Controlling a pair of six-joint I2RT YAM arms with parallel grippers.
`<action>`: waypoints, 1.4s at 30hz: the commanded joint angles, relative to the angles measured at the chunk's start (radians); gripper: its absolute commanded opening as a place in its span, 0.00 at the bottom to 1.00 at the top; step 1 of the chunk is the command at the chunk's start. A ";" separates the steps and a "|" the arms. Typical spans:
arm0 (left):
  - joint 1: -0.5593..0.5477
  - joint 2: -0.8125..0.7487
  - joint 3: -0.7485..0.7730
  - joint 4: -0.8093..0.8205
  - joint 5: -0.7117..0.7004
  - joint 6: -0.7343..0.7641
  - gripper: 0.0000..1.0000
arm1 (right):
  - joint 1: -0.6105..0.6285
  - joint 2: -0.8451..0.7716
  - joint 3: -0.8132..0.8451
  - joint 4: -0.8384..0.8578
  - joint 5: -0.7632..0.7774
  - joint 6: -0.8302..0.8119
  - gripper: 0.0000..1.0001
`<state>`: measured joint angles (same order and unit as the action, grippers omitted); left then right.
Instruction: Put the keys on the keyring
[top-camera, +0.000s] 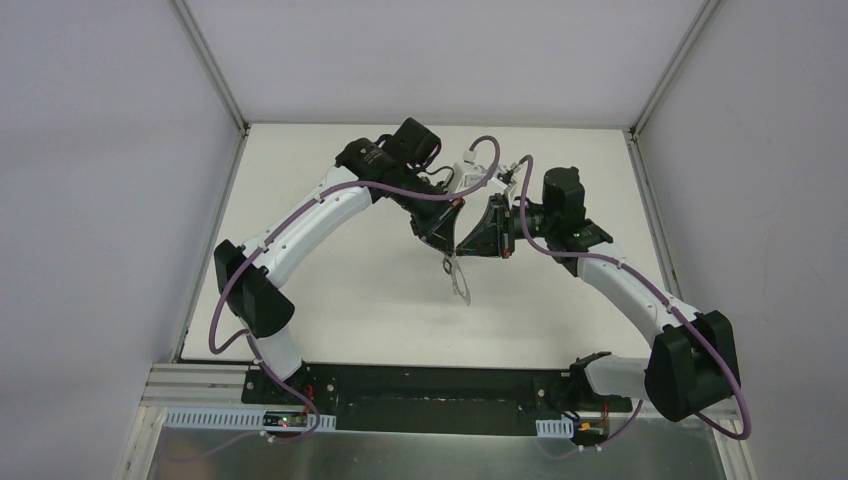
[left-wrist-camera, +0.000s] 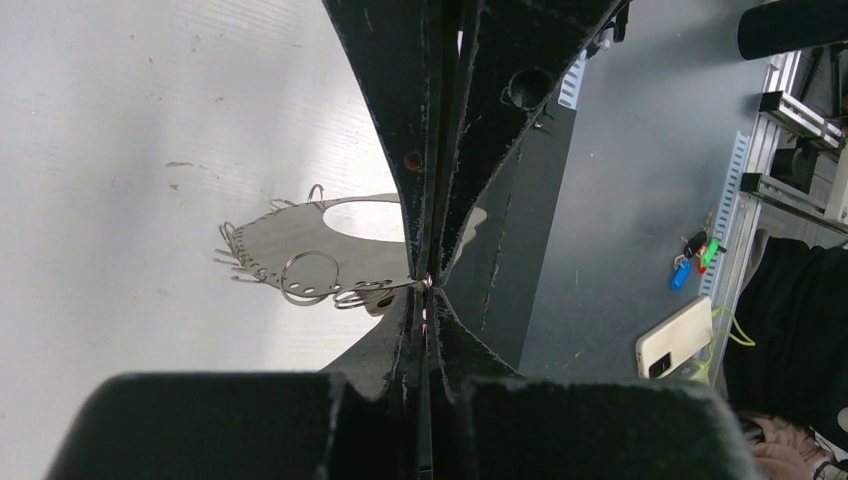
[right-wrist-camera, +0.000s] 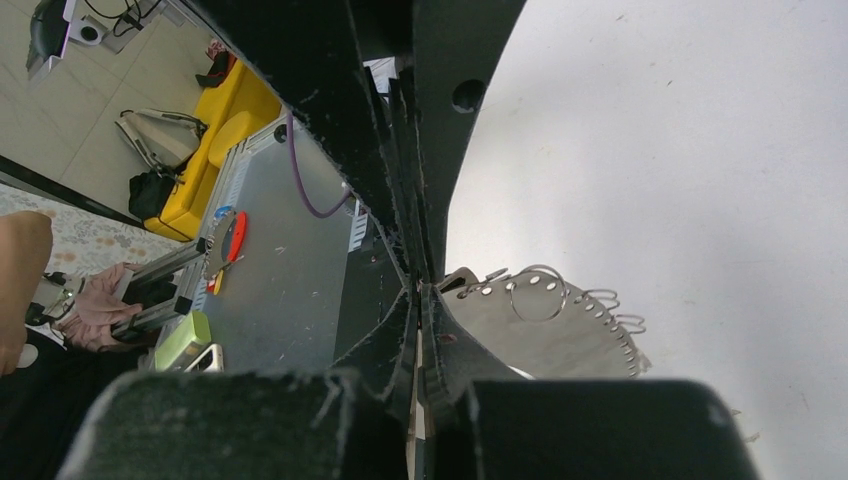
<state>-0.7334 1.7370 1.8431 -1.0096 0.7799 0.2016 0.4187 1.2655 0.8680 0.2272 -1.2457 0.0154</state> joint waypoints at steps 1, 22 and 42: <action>0.006 -0.028 -0.021 0.045 0.019 0.046 0.03 | -0.003 -0.003 0.061 0.037 -0.022 0.037 0.00; 0.115 -0.140 -0.272 0.511 0.223 -0.264 0.25 | -0.051 0.017 -0.019 0.366 0.035 0.330 0.00; 0.136 -0.165 -0.297 0.528 0.259 -0.251 0.00 | -0.086 0.021 -0.037 0.380 0.042 0.322 0.00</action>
<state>-0.6132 1.6337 1.5547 -0.5175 1.0180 -0.0673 0.3443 1.2888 0.8356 0.5526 -1.1870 0.3317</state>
